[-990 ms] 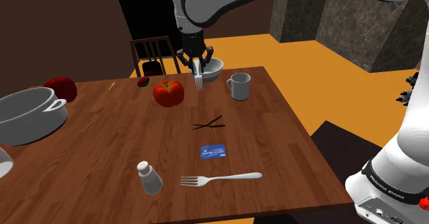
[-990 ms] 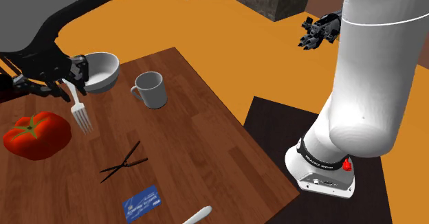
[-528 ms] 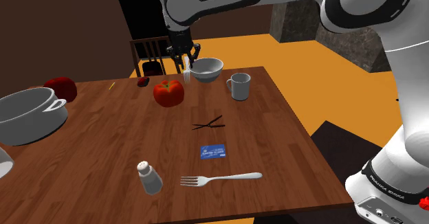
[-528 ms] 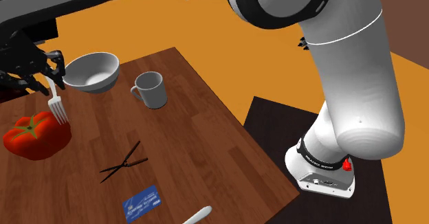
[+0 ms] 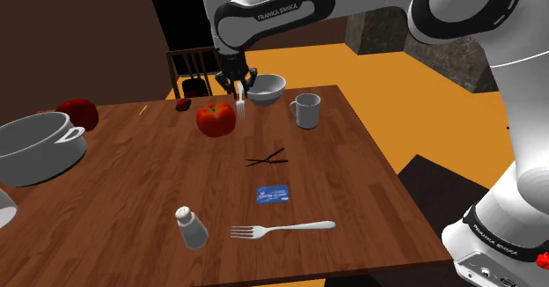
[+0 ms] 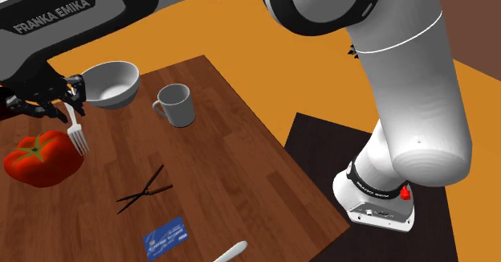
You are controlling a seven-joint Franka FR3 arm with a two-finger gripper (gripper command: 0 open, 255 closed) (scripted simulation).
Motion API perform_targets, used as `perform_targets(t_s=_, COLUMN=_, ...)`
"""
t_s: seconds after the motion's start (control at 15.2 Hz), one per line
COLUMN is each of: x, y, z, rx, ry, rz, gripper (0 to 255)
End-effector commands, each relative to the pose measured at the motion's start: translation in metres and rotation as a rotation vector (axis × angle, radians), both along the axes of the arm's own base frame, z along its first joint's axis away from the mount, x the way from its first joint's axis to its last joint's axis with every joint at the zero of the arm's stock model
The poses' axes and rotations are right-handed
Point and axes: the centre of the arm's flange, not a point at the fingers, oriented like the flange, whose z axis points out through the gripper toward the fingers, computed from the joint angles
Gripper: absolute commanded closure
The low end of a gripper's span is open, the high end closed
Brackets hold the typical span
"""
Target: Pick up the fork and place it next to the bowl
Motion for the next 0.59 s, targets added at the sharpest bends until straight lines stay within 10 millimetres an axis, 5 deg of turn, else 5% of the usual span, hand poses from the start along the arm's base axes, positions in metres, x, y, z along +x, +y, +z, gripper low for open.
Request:
perform_targets(t_s=0.0, x=0.0, y=0.0, z=-0.011, rx=0.0, ry=-0.001, rz=0.0, gripper=255)
perform_targets(t_s=0.53, x=0.0, y=0.0, z=-0.053, rx=0.0, ry=-0.001, rz=0.0, gripper=255)
